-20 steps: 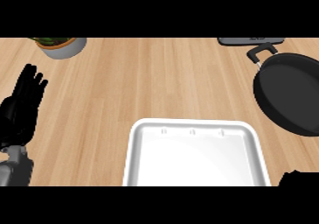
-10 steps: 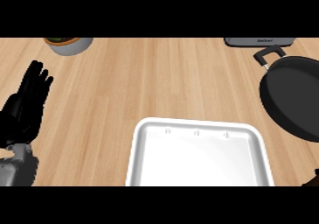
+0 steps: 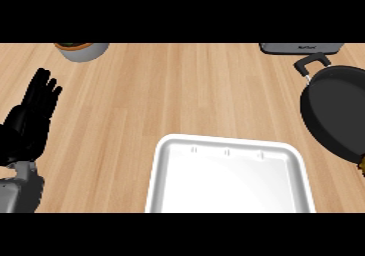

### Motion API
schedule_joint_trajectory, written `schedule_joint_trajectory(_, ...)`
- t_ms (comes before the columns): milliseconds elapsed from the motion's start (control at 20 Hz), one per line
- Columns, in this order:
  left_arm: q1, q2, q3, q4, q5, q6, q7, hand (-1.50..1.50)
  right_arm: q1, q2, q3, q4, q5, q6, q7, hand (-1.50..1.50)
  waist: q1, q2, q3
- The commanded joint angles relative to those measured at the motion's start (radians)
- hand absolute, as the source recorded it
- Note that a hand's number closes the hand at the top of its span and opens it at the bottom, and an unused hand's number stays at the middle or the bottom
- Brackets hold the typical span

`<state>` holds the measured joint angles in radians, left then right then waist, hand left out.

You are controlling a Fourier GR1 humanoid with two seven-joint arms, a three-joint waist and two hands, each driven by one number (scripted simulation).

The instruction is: Pick the sweet potato from the tray and place it in the pot

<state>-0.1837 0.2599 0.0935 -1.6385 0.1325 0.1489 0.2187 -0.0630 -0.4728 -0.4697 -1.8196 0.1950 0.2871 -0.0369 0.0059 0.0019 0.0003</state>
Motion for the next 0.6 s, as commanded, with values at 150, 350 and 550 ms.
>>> schedule_joint_trajectory(150,-0.063,-0.02,-0.019,0.037,-0.021,0.015,0.002,0.0,-0.081,-0.093,0.038,0.233,0.393,-0.259,-0.183,1.5,0.023,0.014,0.002)
schedule_joint_trajectory(350,-0.064,0.002,0.001,0.014,-0.01,0.001,0.042,0.0,-0.191,-0.074,0.088,0.502,0.476,-0.379,-0.266,1.5,0.017,0.005,0.001)
schedule_joint_trajectory(550,-0.038,-0.049,-0.021,0.055,-0.04,0.017,-0.044,0.0,-0.337,-0.105,0.106,0.782,0.512,-0.43,-0.349,1.5,0.021,0.006,0.001)
